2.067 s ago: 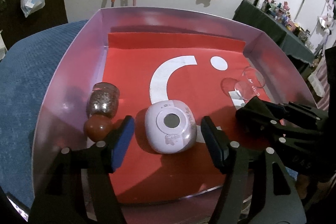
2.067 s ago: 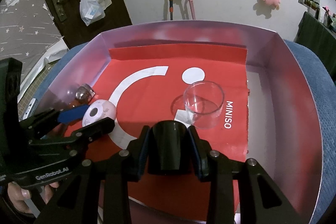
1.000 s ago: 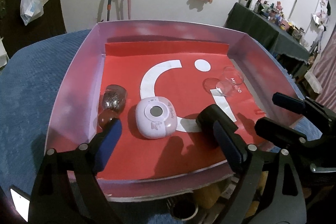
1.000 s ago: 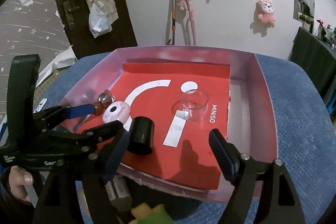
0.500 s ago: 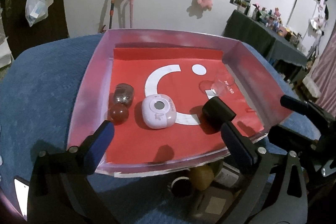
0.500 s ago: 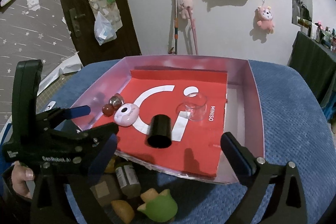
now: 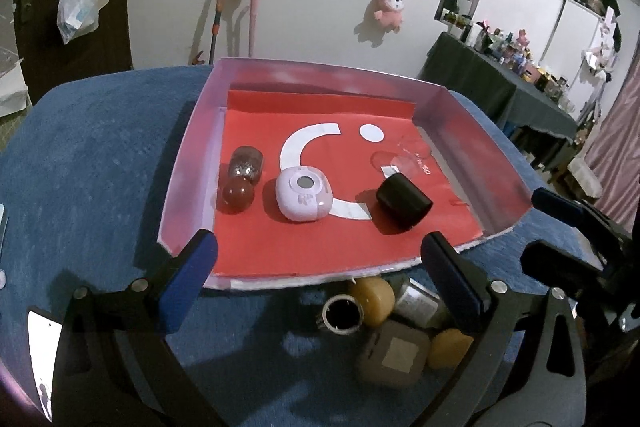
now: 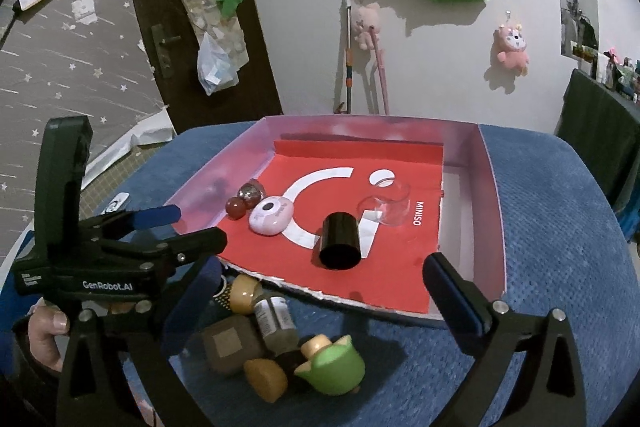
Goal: Organize rigid objects
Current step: 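Withdraw both grippers from the box toward the remaining objects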
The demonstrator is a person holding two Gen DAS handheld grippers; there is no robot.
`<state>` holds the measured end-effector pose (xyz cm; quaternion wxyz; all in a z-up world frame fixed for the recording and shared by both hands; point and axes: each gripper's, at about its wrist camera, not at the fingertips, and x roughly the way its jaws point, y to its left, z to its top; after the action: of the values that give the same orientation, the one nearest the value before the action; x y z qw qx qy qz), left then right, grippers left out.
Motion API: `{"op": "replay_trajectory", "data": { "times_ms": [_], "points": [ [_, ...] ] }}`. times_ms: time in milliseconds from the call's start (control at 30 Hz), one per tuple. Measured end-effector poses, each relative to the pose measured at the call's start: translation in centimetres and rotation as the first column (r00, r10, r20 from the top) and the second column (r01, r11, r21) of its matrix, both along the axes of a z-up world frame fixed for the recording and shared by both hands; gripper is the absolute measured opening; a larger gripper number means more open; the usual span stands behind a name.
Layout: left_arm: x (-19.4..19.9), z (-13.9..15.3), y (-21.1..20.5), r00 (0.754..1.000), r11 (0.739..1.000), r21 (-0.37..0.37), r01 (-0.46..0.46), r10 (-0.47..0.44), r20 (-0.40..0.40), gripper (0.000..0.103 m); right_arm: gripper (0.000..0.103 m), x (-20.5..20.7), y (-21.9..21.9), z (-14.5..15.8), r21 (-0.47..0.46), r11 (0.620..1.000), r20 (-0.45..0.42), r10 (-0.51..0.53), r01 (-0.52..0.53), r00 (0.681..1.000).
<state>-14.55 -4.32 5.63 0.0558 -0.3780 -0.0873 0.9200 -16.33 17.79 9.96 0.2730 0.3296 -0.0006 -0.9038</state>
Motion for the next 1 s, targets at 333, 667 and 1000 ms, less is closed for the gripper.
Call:
{"op": "replay_trajectory", "data": {
  "times_ms": [333, 667, 1000],
  "points": [
    [2.7, 0.0, 0.7, 1.0, 1.0, -0.02, 0.005, -0.006, -0.024, 0.103, 0.103, 4.0, 0.2, 1.3, -0.006, 1.0, -0.118, -0.019, 0.018, 0.993],
    [5.6, 0.2, 0.6, 0.999, 1.0, -0.005, -0.014, 0.014, -0.052, 0.103, 0.103, 7.4, 1.1, 1.5, -0.039, 0.998, -0.188, -0.062, 0.056, 0.98],
    [7.5, -0.3, 0.9, 0.998, 1.0, 0.008, -0.008, 0.008, -0.055, 0.103, 0.103, 10.3, 0.9, 1.3, -0.028, 0.996, -0.253, -0.09, 0.086, 0.963]
  ]
}}
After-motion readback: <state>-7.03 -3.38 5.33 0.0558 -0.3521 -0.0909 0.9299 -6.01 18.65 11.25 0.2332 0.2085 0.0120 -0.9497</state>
